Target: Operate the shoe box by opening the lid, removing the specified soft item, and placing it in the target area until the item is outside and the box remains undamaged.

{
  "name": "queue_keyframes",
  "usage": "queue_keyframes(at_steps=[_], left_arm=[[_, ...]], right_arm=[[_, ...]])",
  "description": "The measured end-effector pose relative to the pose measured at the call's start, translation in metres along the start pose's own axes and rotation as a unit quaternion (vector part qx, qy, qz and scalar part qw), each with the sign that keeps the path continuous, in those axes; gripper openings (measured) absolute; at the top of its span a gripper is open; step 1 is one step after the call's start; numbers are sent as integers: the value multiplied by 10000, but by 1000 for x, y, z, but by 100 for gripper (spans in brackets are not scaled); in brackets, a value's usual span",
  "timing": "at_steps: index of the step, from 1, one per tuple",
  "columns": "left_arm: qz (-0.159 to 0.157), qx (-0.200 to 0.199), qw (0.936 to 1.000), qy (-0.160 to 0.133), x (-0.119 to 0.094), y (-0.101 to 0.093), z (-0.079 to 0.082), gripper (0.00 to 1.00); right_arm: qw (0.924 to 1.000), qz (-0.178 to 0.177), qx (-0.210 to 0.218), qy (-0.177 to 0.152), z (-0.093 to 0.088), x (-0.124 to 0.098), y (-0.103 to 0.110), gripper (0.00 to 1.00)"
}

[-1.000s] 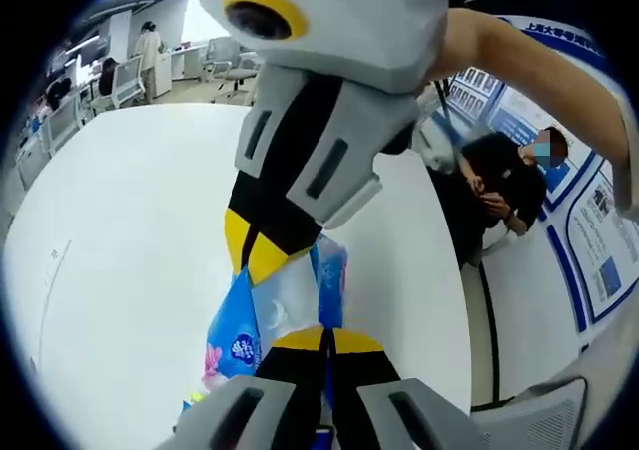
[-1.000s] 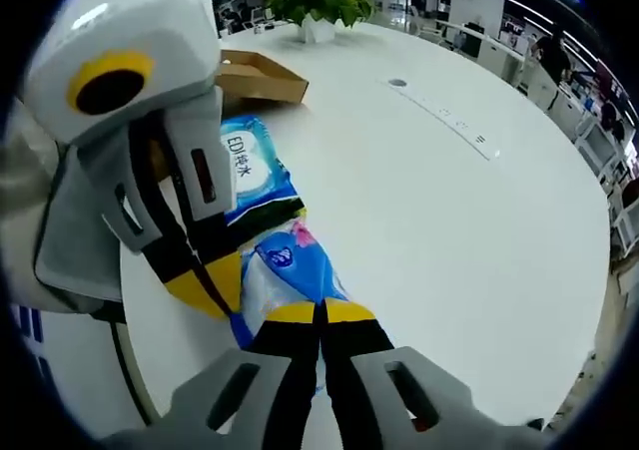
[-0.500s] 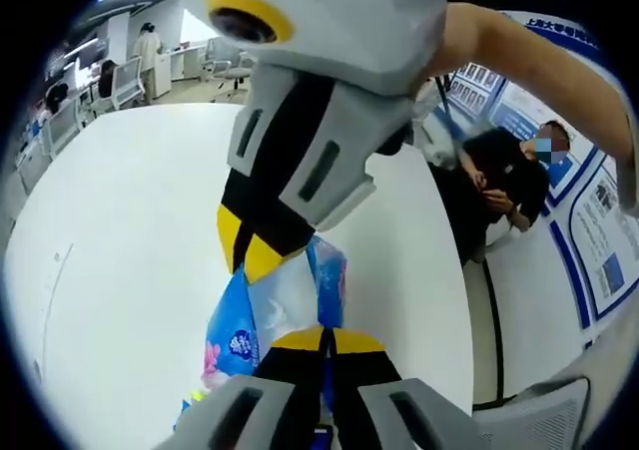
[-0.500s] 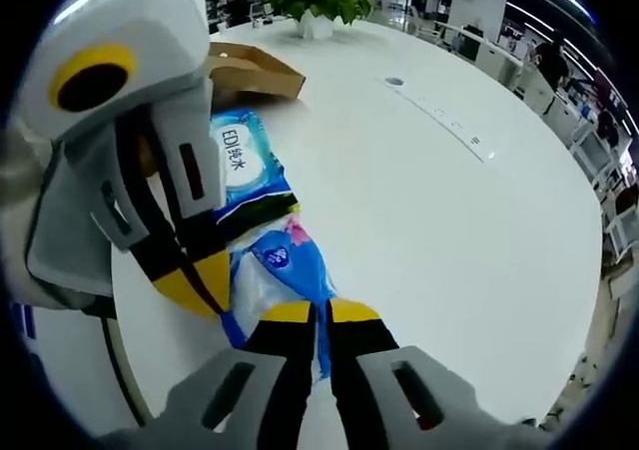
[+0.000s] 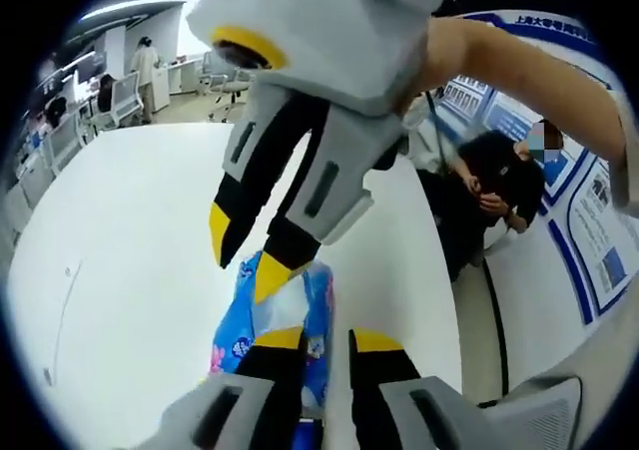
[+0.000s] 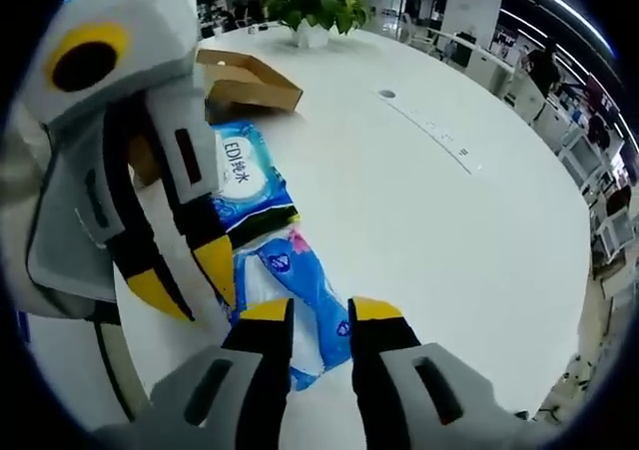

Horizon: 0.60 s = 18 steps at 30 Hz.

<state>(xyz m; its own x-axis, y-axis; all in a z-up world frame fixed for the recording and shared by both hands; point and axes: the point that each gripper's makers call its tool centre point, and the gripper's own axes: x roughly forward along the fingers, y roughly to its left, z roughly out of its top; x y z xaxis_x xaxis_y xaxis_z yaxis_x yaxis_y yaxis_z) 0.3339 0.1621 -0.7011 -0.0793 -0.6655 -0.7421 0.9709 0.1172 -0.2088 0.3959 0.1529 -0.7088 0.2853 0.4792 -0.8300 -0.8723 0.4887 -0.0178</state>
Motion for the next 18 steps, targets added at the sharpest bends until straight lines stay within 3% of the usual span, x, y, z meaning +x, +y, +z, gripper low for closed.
queue_keyframes(at_steps=[11, 18], left_arm=[[280, -14, 9996, -5, -40, 3, -17, 30], [462, -267, 9982, -266, -71, 2, -23, 38]], right_arm=[[9997, -227, -38, -29, 7, -18, 17, 38], [9994, -328, -13, -147, 19, -27, 28, 48]])
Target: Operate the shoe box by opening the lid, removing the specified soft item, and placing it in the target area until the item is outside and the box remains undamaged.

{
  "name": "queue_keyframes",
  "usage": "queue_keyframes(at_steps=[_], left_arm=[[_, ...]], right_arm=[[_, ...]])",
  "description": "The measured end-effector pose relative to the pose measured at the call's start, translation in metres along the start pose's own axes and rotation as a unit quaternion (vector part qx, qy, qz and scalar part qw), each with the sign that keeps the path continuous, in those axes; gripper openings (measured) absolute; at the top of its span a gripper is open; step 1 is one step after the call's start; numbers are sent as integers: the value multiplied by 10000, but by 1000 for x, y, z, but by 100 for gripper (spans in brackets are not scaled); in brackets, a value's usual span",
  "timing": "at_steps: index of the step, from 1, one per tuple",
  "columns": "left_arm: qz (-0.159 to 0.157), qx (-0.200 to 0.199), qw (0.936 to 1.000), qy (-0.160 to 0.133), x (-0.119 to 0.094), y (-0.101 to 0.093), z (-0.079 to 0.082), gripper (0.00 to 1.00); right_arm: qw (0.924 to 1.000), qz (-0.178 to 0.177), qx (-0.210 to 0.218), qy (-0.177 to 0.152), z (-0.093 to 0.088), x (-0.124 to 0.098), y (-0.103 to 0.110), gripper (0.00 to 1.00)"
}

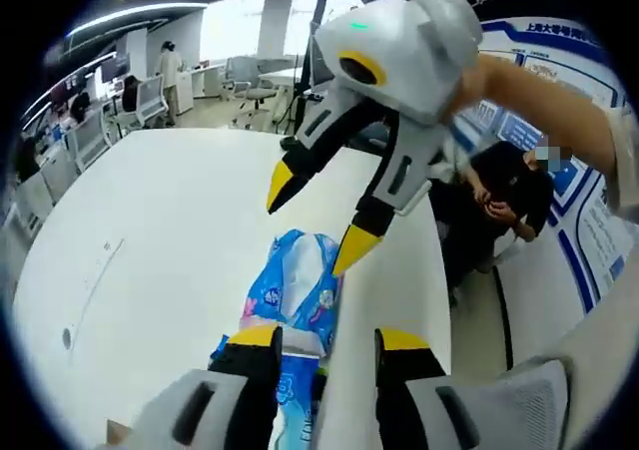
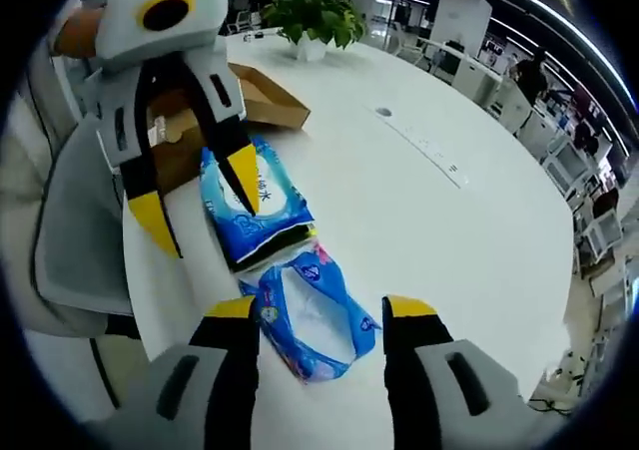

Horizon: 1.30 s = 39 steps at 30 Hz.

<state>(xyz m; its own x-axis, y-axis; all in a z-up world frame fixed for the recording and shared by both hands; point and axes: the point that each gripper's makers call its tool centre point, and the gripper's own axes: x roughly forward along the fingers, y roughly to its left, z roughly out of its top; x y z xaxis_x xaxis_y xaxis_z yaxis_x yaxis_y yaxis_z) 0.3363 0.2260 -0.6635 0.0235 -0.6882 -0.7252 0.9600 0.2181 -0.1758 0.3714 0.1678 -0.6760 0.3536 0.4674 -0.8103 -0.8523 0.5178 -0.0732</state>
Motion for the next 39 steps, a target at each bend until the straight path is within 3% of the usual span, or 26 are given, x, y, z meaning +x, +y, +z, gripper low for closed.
queue_keyframes(at_steps=[15, 32, 39], left_arm=[[311, -266, 9976, -554, -65, -1, -17, 53], [819, -626, 9910, -857, -138, 11, -65, 63], [1049, -683, 9866, -1043, -160, 11, -75, 69]], right_arm=[[9998, -109, 12, -173, 19, -19, 25, 69], [9991, 59, -273, -309, 51, -25, 65, 76], [9983, 92, -268, -511, 70, -25, 75, 79]])
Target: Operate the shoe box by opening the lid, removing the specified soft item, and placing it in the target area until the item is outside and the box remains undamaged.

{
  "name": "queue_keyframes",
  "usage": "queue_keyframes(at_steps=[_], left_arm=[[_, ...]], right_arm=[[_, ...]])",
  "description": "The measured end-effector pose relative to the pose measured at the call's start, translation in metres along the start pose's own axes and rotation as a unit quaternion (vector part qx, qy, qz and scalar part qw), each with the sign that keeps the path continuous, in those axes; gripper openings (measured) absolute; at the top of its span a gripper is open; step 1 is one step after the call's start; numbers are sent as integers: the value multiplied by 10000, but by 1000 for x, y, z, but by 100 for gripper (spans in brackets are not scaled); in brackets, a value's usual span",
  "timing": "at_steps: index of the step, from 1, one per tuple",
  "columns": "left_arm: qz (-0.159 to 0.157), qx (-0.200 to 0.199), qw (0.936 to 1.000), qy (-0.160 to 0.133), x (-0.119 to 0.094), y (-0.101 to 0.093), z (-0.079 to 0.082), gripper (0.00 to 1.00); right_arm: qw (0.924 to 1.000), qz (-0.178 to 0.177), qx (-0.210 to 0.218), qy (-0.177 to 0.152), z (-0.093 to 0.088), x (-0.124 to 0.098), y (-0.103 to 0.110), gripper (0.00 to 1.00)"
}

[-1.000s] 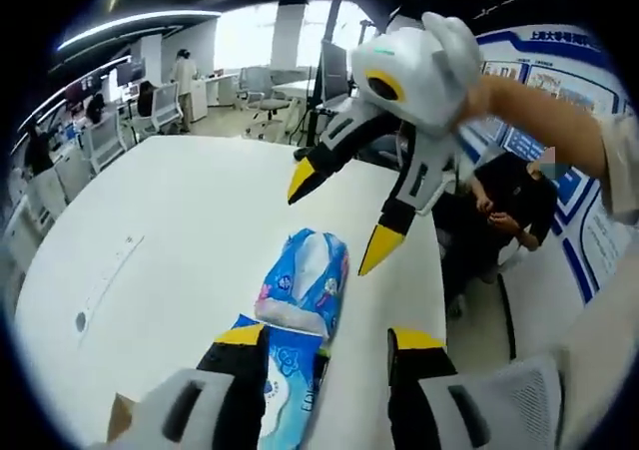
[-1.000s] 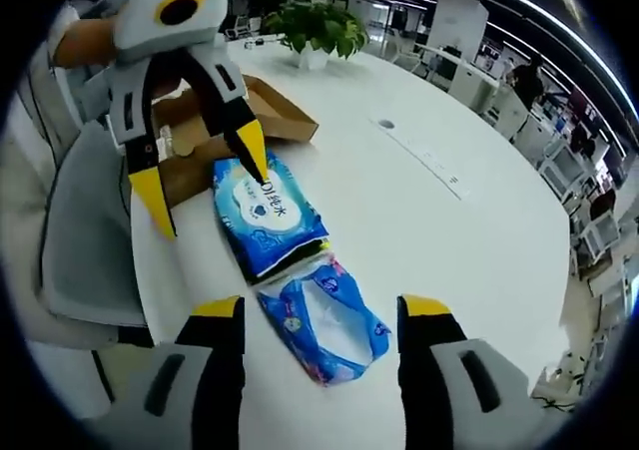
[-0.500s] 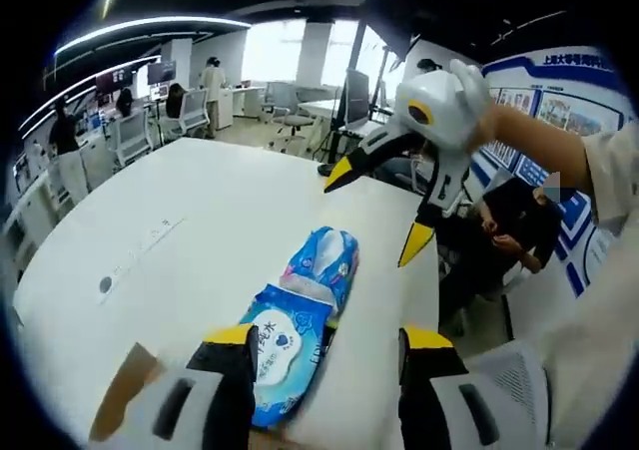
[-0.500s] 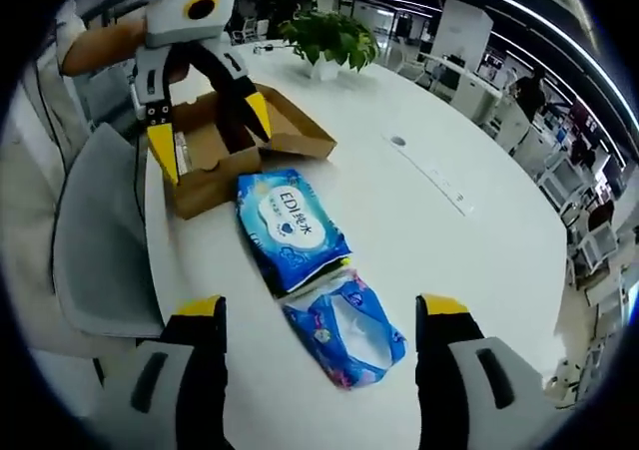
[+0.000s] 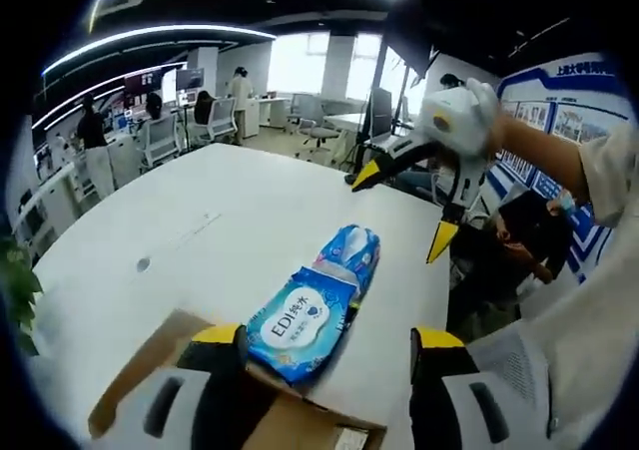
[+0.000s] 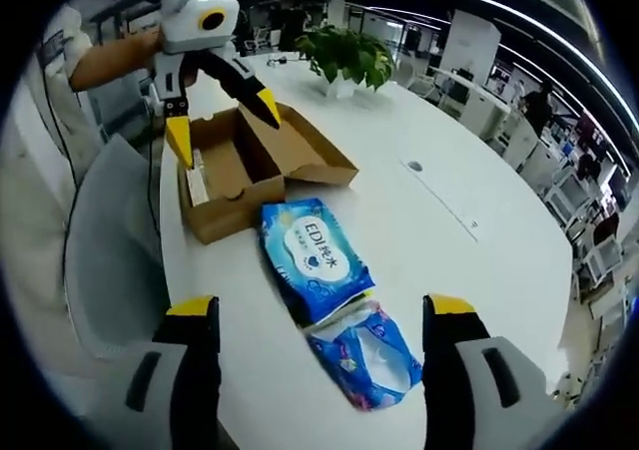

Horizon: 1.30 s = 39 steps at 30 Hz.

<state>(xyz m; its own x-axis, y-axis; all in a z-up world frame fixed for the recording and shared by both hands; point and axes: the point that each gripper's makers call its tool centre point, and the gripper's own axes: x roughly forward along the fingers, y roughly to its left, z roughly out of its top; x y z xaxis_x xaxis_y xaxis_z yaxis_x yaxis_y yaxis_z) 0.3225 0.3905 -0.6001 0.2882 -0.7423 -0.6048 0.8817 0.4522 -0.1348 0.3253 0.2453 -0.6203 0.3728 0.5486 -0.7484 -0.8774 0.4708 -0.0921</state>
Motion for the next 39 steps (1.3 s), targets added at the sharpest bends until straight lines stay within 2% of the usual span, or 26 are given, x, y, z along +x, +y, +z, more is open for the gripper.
queue_keyframes(at_steps=[4, 8, 11, 15, 22, 24, 28, 31, 35, 37, 39], left_arm=[[81, 9, 9999, -69, -15, 0, -8, 71], [61, 34, 10000, 11, -26, -4, -21, 75], [187, 78, 9998, -56, -34, -1, -25, 79], [342, -128, 9989, -296, -49, 5, -28, 80], [763, -227, 9954, -541, -83, 21, -47, 87], [946, -286, 9939, -490, -89, 29, -54, 89], [1067, -316, 9924, -520, -102, 34, -64, 96], [1218, -324, 9902, -600, -112, 38, -68, 95], [1313, -331, 9890, -588, -121, 38, -78, 99], [1370, -327, 9882, -602, -125, 38, -82, 100], [1555, -294, 9850, -683, -131, 42, -84, 100]], right_arm=[[9999, 81, -62, -58, 10, 4, 9, 81], [9996, 180, -168, -117, 19, 10, 16, 80], [9992, 280, -254, -122, 26, 17, 23, 80], [9984, 398, -358, -166, 35, 26, 33, 80], [9961, 624, -557, -272, 55, 48, 53, 80], [9954, 675, -620, -283, 59, 52, 57, 79], [9930, 801, -815, -283, 66, 64, 67, 78], [9915, 925, -870, -288, 71, 73, 76, 78], [9895, 1045, -957, -297, 76, 84, 85, 78], [9881, 1077, -1060, -301, 77, 90, 88, 77], [9852, 1066, -1295, -350, 80, 95, 88, 76]])
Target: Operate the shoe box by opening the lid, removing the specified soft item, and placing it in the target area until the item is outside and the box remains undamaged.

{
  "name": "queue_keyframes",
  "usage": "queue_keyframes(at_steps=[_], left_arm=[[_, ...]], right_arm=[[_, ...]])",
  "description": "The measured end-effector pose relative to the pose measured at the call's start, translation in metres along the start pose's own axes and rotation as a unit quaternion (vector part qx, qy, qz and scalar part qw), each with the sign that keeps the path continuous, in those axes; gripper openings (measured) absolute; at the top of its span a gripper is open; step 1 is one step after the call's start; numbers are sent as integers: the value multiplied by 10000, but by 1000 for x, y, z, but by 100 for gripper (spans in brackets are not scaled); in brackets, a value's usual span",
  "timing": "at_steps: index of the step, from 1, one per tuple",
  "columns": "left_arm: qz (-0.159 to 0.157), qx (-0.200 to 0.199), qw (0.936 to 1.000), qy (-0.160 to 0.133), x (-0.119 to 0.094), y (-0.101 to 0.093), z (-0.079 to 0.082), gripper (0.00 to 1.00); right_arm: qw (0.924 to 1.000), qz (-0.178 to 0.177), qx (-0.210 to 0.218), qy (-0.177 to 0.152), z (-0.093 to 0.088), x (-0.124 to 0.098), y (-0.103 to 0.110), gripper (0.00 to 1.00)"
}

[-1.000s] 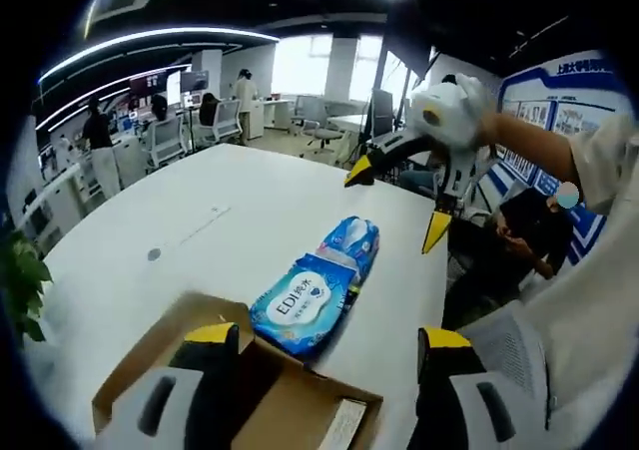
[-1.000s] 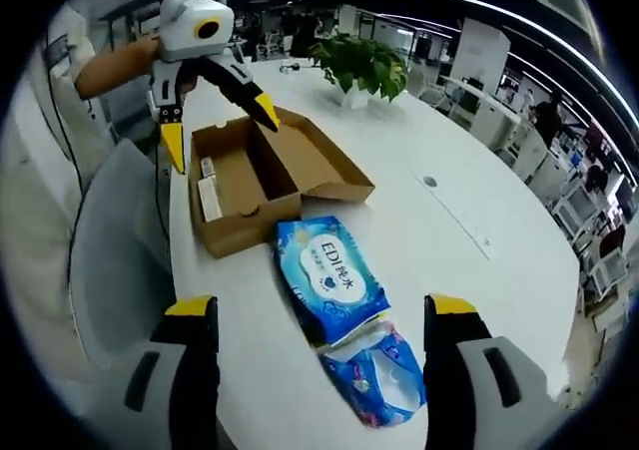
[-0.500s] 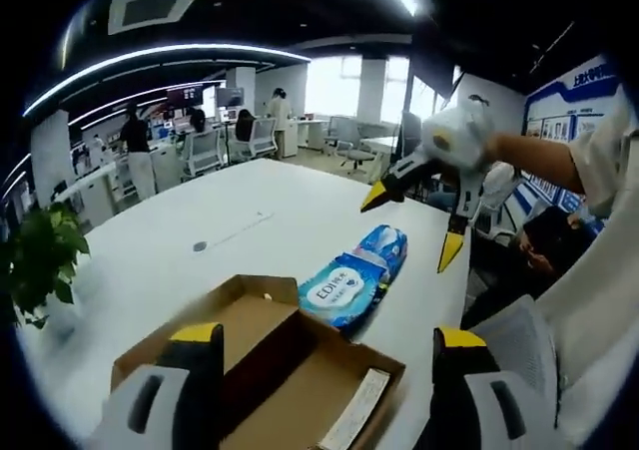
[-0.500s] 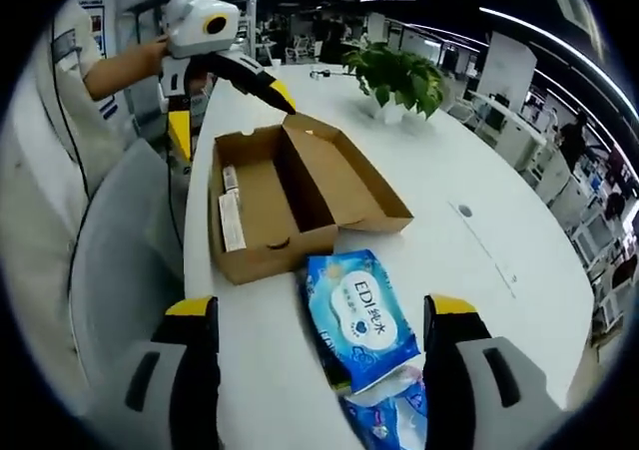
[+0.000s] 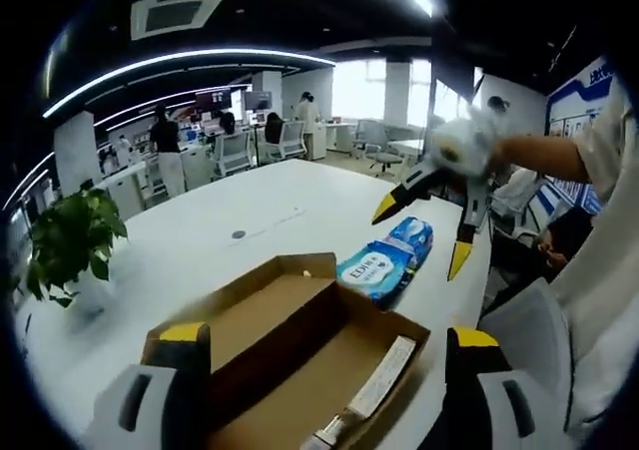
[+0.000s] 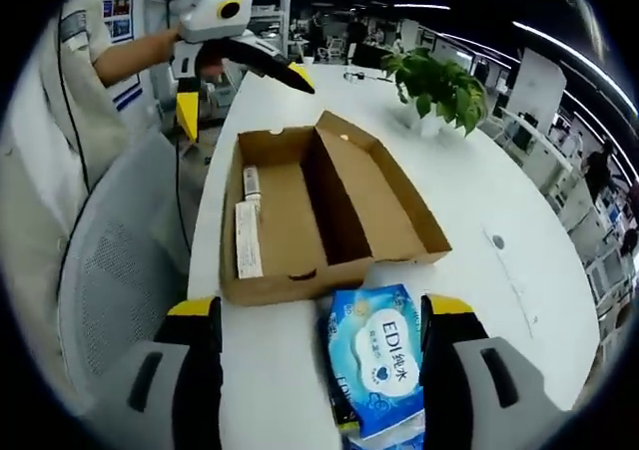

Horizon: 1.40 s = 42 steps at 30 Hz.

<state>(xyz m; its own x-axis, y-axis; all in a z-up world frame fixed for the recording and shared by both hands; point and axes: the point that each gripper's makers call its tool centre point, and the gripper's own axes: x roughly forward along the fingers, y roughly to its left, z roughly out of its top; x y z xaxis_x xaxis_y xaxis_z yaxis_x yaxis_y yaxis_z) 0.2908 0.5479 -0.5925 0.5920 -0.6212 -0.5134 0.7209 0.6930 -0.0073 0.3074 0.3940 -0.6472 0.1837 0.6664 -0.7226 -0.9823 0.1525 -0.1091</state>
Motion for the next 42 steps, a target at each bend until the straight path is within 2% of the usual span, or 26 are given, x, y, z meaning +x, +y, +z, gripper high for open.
queue_keyframes(at_steps=[6, 14, 21, 27, 37, 42], left_arm=[[234, -231, 9994, -140, -12, 8, -6, 100], [393, -353, 9985, -119, -26, 15, -21, 100], [473, -412, 9980, -117, -35, 13, -30, 100], [529, -491, 9971, -258, -40, 13, -30, 100], [620, -589, 9961, -220, -44, 17, -45, 100], [647, -565, 9962, -127, -46, 18, -50, 100]], right_arm=[[9999, 103, -89, 36, 4, 13, 3, 75], [9995, 236, -216, 79, 9, 30, 6, 73], [9989, 365, -290, 84, 14, 44, 8, 69], [9974, 560, -406, 185, 15, 56, 12, 65], [9959, 653, -514, 351, 16, 71, 13, 62], [9945, 816, -523, 389, 17, 80, 21, 62]])
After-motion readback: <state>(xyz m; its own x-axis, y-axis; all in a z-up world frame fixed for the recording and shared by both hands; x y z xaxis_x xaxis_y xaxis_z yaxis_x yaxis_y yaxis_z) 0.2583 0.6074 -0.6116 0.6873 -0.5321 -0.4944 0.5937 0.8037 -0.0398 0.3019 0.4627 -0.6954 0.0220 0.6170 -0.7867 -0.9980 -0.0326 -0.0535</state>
